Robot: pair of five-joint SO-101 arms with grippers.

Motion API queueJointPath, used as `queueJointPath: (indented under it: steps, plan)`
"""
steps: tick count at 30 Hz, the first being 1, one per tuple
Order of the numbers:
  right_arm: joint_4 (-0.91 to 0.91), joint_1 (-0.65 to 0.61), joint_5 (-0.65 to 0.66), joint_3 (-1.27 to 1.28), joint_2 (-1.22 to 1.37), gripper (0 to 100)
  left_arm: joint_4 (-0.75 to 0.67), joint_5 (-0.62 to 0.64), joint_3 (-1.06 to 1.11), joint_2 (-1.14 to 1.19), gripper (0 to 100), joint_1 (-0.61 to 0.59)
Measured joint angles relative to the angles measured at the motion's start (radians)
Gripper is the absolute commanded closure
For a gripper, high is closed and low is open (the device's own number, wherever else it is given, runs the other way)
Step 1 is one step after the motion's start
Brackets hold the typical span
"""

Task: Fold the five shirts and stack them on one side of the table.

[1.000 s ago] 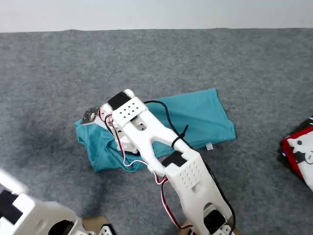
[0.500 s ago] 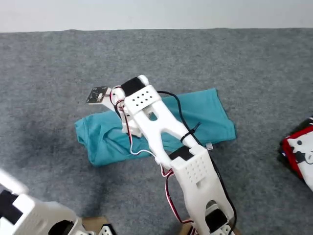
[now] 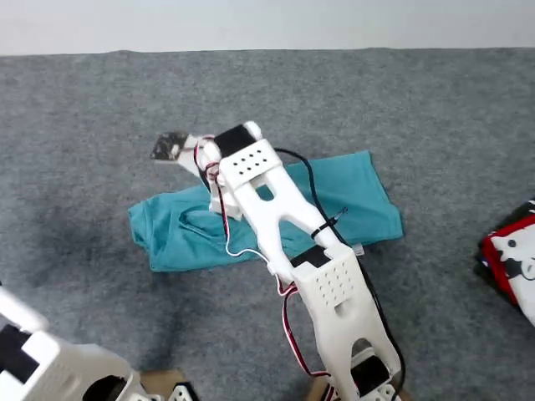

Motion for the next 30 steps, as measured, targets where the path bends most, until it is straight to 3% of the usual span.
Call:
queueJointPath:
  steps: [8,15,22,30]
  plan:
    - [0.089,0.009,0.000,-0.149,-0.005,72.7,0.000,-0.012,0.000,0.000,90,0.000]
    - [0.089,-0.008,0.000,0.195,-0.224,72.7,0.000,-0.014,0.000,0.000,90,0.000]
    - [0.089,-0.133,-0.002,0.578,-0.512,72.7,0.000,-0.014,0.000,0.000,90,0.000]
    - [0.023,-0.218,0.074,0.721,-0.578,72.7,-0.002,-0.014,0.000,0.000,90,0.000]
